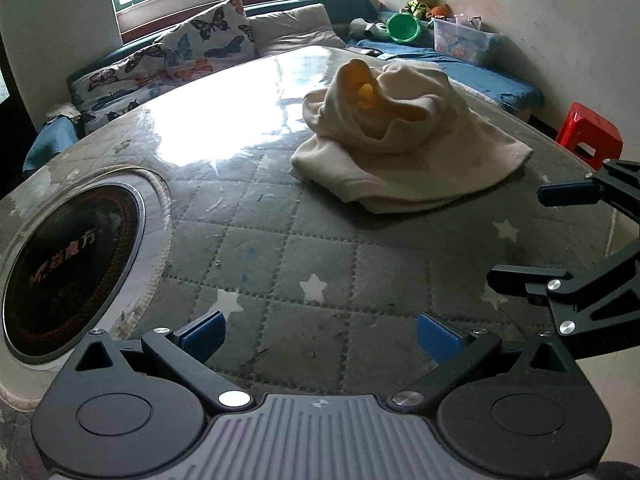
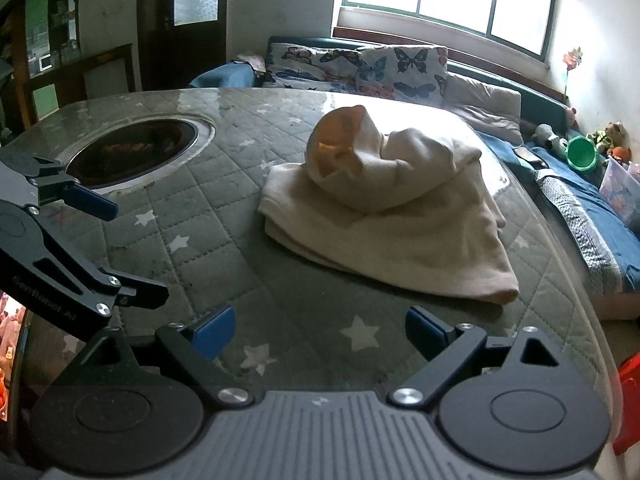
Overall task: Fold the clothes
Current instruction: 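Lower the right tool onto the crumpled cream sweatshirt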
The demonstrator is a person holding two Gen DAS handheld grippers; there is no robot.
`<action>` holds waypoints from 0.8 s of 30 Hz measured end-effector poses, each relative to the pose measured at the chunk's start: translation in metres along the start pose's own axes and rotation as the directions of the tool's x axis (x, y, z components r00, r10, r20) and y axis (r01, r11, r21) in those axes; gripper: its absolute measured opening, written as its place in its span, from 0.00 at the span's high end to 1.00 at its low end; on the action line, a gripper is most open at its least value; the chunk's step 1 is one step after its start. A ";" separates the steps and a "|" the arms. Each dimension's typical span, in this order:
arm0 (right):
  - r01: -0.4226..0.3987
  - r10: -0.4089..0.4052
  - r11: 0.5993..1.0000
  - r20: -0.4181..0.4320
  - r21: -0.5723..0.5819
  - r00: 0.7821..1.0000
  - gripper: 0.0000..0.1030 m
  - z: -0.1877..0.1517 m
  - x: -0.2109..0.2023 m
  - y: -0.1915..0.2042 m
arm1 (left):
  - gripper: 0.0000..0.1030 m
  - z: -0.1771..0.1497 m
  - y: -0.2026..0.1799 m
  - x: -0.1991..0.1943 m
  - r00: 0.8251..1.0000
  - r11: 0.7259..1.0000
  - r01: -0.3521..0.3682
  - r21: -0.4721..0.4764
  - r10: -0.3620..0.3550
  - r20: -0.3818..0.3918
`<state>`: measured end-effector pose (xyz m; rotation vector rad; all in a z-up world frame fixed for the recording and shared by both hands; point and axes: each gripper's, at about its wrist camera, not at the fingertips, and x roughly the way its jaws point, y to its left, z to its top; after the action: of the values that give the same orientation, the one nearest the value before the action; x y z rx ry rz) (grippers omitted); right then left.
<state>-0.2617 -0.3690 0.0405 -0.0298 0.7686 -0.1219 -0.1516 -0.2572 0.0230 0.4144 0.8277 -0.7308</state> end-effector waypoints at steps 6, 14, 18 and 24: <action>0.001 -0.001 1.000 -0.007 0.014 1.000 0.10 -0.002 0.004 -0.005 | 0.00 0.002 -0.001 0.003 1.000 1.000 -0.005 0.007 0.005 -0.008; 0.002 -0.002 1.000 -0.006 0.019 1.000 0.12 0.003 0.010 -0.010 | 0.00 0.008 0.000 0.009 1.000 1.000 -0.011 0.021 0.011 -0.016; 0.009 -0.009 1.000 0.000 0.026 1.000 0.12 0.008 0.014 -0.016 | 0.00 0.013 0.004 0.013 1.000 1.000 -0.018 0.021 0.018 -0.017; 0.017 -0.018 1.000 0.014 0.023 1.000 0.13 0.023 0.025 -0.023 | 0.00 0.022 0.014 0.022 0.999 1.000 -0.027 0.007 0.027 -0.029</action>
<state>-0.2305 -0.3957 0.0415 -0.0162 0.7527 -0.1469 -0.1203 -0.2699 0.0195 0.4427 0.8461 -0.7045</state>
